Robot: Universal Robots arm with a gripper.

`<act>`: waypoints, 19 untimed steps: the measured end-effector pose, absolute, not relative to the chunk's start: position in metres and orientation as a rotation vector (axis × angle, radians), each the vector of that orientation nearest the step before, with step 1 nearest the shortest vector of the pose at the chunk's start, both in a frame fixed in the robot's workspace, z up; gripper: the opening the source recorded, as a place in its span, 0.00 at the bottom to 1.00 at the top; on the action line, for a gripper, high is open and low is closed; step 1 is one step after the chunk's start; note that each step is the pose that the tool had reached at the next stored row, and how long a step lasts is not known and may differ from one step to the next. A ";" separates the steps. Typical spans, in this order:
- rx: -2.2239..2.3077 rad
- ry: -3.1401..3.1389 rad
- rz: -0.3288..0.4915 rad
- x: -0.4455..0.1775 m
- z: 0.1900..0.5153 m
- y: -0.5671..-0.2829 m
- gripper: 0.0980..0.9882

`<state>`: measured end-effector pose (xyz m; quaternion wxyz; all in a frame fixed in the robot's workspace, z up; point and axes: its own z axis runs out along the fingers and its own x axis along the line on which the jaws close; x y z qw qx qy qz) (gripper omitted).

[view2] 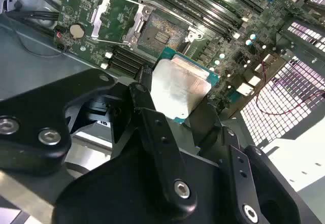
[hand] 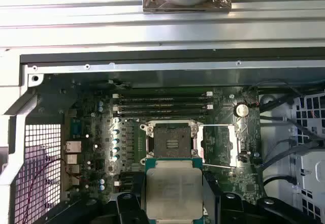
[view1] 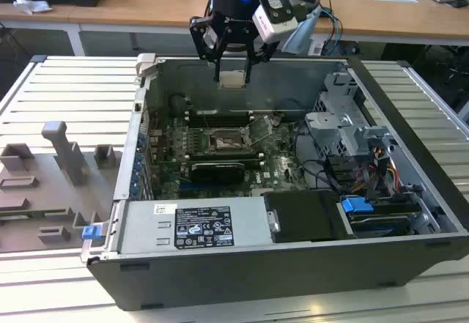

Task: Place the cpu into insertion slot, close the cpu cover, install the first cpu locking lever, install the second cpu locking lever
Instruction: 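Place the cpu into insertion slot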

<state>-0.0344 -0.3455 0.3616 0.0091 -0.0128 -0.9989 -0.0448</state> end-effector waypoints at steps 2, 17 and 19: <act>-0.040 -3.120 -0.140 -0.034 0.362 -0.346 0.49; -0.074 -3.120 -0.140 -0.034 0.362 -0.346 0.49; -0.083 -3.120 -0.140 -0.034 0.362 -0.346 0.49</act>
